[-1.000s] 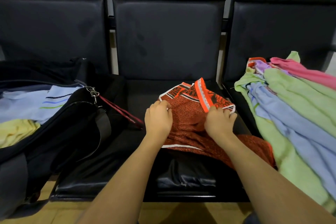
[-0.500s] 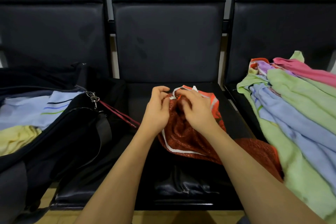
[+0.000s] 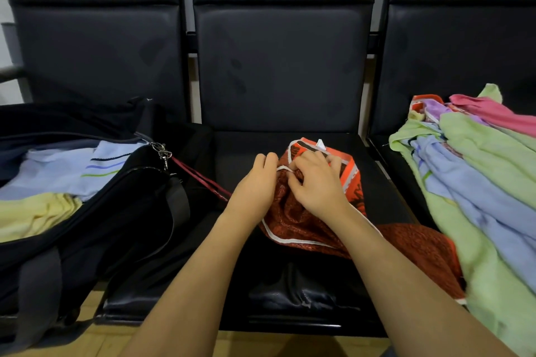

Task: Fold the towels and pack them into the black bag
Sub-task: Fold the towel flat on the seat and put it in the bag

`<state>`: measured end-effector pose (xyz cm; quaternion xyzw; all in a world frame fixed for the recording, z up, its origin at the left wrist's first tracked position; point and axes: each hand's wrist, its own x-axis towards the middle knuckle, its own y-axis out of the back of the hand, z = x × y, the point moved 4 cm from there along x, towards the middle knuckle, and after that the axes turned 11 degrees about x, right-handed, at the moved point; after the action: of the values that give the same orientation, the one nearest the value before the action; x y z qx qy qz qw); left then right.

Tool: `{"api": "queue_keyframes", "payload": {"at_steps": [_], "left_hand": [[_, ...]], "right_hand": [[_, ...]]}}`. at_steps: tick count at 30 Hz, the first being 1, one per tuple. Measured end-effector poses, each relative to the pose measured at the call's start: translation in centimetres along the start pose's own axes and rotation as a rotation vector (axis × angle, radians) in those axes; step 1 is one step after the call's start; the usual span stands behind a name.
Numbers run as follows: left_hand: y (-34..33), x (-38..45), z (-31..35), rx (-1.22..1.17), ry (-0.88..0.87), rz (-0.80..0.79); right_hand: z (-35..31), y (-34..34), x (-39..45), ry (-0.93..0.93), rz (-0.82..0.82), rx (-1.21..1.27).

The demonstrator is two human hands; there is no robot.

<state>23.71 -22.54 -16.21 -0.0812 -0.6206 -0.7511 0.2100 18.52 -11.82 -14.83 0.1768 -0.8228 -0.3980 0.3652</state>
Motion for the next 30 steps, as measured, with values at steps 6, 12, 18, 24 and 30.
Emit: {"api": "queue_keyframes", "payload": {"at_steps": [6, 12, 18, 24, 30], "left_hand": [[0.6, 0.1, 0.2, 0.348, -0.011, 0.087], [3.5, -0.7, 0.3, 0.196, 0.035, 0.399], [6.0, -1.0, 0.1, -0.225, 0.367, 0.391], [9.9, 1.9, 0.0, -0.307, 0.456, 0.332], [14.0, 4.2, 0.2, -0.517, 0.422, 0.368]], "right_hand": [[0.1, 0.2, -0.3, 0.011, -0.043, -0.010], [0.4, 1.7, -0.5, -0.202, -0.001, 0.236], [0.6, 4.3, -1.4, -0.241, 0.240, 0.314], [-0.9, 8.0, -1.0, -0.231, 0.395, 0.219], [-1.4, 12.6, 1.1, -0.304, 0.561, 0.480]]}}
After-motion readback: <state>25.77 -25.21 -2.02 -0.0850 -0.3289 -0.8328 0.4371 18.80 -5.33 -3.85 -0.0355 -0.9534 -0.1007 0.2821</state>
